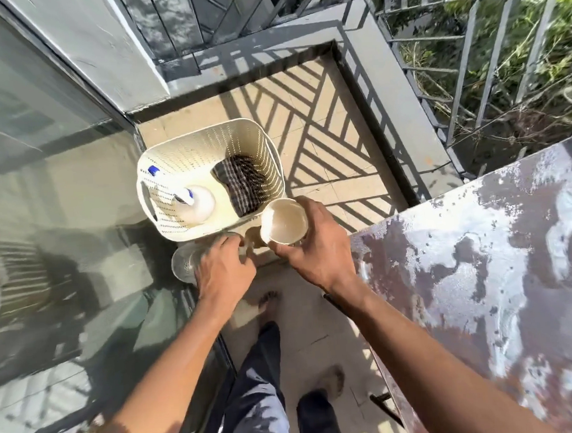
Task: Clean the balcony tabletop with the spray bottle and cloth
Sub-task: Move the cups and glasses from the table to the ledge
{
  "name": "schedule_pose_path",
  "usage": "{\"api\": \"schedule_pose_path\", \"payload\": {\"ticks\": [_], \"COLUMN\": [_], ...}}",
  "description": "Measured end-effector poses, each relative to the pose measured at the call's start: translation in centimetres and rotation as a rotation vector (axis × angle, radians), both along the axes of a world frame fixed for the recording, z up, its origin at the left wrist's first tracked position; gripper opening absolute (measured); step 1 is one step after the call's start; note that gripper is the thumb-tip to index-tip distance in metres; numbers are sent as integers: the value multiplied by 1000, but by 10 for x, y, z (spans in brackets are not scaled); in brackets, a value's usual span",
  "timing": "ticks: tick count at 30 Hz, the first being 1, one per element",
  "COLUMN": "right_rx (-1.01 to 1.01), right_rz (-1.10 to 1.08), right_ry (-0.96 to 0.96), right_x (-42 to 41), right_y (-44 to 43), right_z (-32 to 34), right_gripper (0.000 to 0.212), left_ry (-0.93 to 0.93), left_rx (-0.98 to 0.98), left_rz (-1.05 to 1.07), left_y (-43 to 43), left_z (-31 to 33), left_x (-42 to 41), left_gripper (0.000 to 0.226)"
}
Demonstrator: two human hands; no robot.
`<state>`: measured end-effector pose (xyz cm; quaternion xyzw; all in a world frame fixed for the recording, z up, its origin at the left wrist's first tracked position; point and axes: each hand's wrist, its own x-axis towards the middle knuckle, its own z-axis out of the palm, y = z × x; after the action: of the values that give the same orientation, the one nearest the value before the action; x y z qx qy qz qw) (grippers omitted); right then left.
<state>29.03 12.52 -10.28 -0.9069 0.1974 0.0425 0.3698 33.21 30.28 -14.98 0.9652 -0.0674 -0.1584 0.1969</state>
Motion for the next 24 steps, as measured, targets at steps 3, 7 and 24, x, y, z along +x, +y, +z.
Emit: {"api": "schedule_pose_path", "payload": {"ticks": [3, 7, 24], "right_rx": [165, 265, 335], "right_rz": [-153, -348, -413], "right_ry": [67, 291, 112], "right_x": [-19, -27, 20], "right_y": [44, 71, 64], "right_z": [-6, -35, -120], "right_gripper": [77, 76, 78], "left_ry": [-46, -8, 167], "left_rx": [-62, -220, -615], "left_rz": [203, 623, 895], "left_y": [40, 76, 75], "left_z": [-1, -11, -51], "left_x": [0, 2, 41], "left_gripper": [13, 16, 54]}}
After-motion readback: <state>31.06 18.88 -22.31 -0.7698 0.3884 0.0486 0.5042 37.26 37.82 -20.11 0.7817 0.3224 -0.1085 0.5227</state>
